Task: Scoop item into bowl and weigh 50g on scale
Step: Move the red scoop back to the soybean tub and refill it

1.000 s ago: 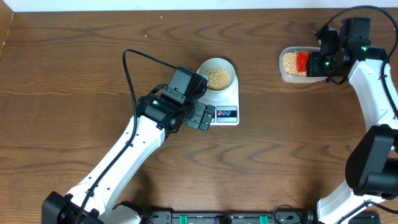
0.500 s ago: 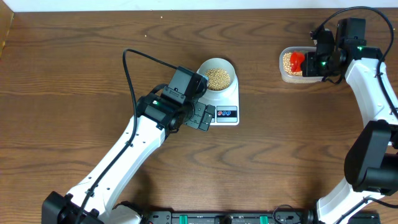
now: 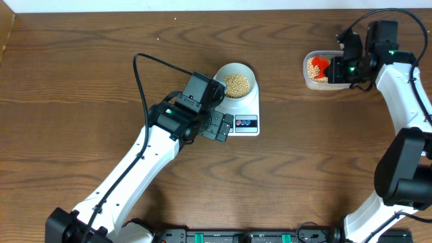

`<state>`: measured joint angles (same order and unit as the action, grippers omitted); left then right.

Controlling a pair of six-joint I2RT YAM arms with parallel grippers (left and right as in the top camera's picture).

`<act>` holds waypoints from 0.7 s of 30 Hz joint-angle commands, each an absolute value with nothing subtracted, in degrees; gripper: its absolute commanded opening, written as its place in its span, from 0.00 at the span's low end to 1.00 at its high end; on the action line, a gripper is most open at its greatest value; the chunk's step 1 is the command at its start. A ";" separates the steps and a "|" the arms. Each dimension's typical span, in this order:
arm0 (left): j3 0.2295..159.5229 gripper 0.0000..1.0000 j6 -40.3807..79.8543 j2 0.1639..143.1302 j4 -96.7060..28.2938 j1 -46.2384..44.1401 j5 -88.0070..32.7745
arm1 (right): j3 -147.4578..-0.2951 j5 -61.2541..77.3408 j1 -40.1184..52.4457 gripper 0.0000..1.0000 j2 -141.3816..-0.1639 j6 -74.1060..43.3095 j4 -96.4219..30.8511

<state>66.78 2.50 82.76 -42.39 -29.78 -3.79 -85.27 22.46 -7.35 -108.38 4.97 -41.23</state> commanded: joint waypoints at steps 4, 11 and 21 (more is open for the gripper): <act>67.07 0.99 1.50 82.30 -42.61 -29.65 -3.88 | -85.32 34.15 -12.45 0.01 -109.16 4.99 -40.62; 67.07 0.99 1.50 82.30 -42.61 -29.65 -3.88 | -85.32 40.36 -15.55 0.01 -109.08 5.89 -40.69; 67.07 0.99 1.50 82.30 -42.61 -29.65 -3.88 | -85.34 48.18 -16.51 0.01 -105.89 6.26 -40.64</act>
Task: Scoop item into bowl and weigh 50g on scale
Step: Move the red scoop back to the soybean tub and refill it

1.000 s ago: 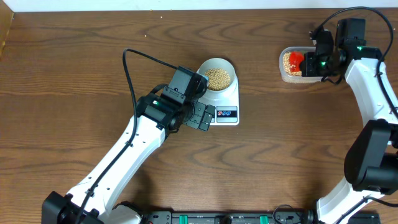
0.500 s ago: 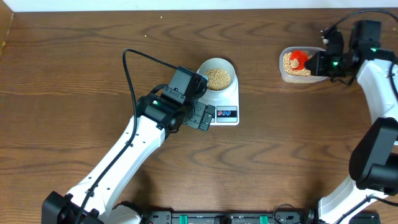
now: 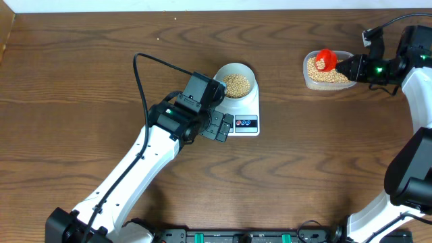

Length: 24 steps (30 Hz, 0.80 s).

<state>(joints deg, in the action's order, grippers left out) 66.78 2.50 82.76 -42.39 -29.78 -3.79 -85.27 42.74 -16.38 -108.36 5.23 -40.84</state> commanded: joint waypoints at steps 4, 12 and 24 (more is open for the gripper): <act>67.07 0.99 1.50 82.30 -42.61 -29.65 -3.88 | -85.34 49.32 -16.05 0.01 -103.33 6.24 -40.97; 67.07 0.99 1.50 82.30 -42.61 -29.65 -3.88 | -85.34 57.58 -11.79 0.01 -102.96 6.22 -40.21; 67.07 0.99 1.50 82.30 -42.63 -29.65 -3.88 | -85.34 51.59 2.87 0.01 -102.96 4.73 -33.74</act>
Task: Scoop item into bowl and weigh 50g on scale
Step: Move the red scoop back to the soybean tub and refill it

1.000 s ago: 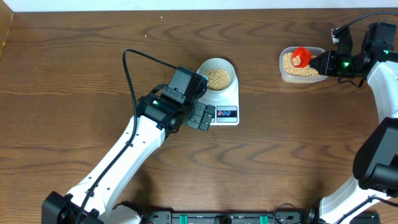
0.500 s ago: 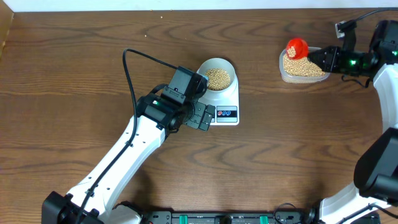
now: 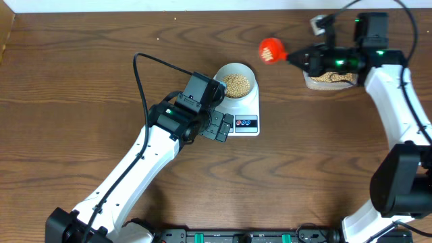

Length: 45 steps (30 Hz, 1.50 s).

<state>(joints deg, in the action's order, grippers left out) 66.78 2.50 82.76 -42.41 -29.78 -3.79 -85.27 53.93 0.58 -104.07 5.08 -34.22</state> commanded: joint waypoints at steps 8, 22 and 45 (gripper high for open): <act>67.07 0.99 1.50 82.30 -42.61 -29.65 -3.88 | -85.34 44.05 10.68 0.01 -102.96 4.73 -33.19; 67.07 0.99 1.50 82.30 -42.61 -29.65 -3.88 | -85.34 25.61 18.98 0.01 -102.96 5.56 -33.19; 67.07 0.99 1.50 82.30 -42.61 -29.65 -3.88 | -85.34 16.78 25.17 0.01 -102.96 14.06 -33.21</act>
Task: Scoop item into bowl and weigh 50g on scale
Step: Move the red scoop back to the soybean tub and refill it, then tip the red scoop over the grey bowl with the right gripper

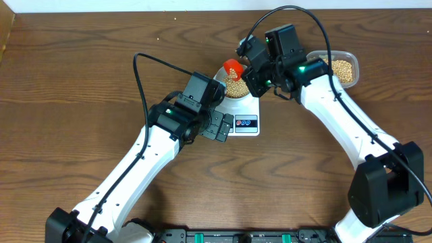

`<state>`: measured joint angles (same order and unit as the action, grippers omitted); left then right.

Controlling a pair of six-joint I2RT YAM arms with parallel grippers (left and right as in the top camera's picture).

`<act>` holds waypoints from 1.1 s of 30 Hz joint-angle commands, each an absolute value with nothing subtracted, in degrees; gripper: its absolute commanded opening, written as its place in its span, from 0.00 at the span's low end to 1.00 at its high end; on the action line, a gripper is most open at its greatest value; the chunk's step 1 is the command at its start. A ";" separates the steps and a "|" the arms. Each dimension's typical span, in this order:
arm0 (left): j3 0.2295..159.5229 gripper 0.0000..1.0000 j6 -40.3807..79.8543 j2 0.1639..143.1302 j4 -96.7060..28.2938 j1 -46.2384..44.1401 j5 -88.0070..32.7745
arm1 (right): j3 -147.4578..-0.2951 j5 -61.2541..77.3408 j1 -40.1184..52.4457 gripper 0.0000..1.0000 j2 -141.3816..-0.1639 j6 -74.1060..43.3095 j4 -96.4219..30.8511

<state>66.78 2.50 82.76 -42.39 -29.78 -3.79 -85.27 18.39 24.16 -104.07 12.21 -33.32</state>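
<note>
A white bowl [237, 86] of pale beans sits on the white scale [244, 115], whose display [246, 123] faces the front. My right gripper [254, 74] is shut on the handle of a red scoop [233, 68]. The scoop's head is over the bowl's far-left rim and tilted down onto the beans. The clear tub [341, 68] of beans stands at the far right. My left gripper [220, 127] rests beside the scale's front-left corner with its fingers apart and nothing between them.
A black cable [152, 64] loops over the table left of the scale. The right arm [337, 115] stretches diagonally from the front right to the bowl. The table's far edge lies just behind the bowl and tub.
My right gripper has moved left with the red scoop, from between the tub and the bowl to over the bowl. The tub now shows uncovered. The left arm has not moved.
My right gripper held the red scoop down in the bean tub at the far right. Then the scoop was at the tub's left rim, then in the air left of the tub. Now it is tipped over the bowl on the scale.
</note>
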 commanded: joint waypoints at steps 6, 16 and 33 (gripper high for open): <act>67.07 0.99 1.50 82.30 -42.61 -29.65 -3.88 | -85.34 14.90 26.04 0.01 -102.96 14.46 -33.61; 67.07 0.99 1.50 82.30 -42.61 -29.65 -3.88 | -85.34 16.53 25.43 0.01 -102.96 12.23 -33.63; 67.07 0.99 1.50 82.30 -42.61 -29.65 -3.88 | -85.34 34.89 16.69 0.01 -102.96 7.27 -33.63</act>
<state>66.78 2.50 82.76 -42.39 -29.78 -3.79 -85.27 29.47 17.76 -104.07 8.14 -33.56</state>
